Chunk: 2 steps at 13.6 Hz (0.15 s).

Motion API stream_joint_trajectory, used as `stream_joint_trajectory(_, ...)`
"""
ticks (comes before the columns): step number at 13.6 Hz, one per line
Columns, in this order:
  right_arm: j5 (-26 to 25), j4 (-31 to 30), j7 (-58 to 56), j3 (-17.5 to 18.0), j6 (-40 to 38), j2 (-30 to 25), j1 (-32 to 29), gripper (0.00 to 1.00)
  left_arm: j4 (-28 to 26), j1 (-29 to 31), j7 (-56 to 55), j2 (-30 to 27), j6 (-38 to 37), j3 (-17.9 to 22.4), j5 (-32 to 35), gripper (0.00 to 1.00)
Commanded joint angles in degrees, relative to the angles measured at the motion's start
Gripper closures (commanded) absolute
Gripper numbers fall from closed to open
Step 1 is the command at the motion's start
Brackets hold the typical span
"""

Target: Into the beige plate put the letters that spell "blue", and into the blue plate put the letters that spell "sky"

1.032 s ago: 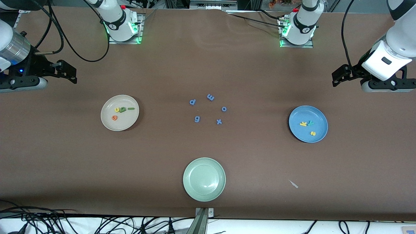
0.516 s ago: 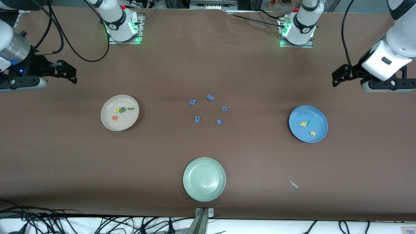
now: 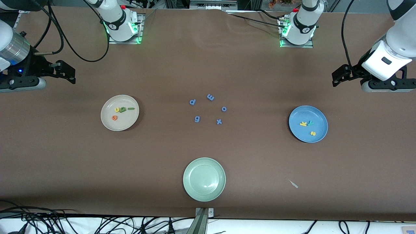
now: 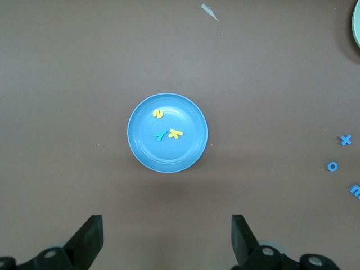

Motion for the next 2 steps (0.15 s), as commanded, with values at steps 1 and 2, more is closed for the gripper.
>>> stream_joint_trajectory(1,-0.92,1.58,-0.61,0.03,-0.76,0.53,0.21,0.00,1.16,-0.11,0.28,0.15,-1.14,0.28,-1.56,0.00)
stream_joint_trajectory(2,-0.92,1.58,-0.61,0.03,-0.67,0.53,0.21,0.00,1.16,-0.11,0.28,0.15,-1.14,0.28,-1.56,0.00)
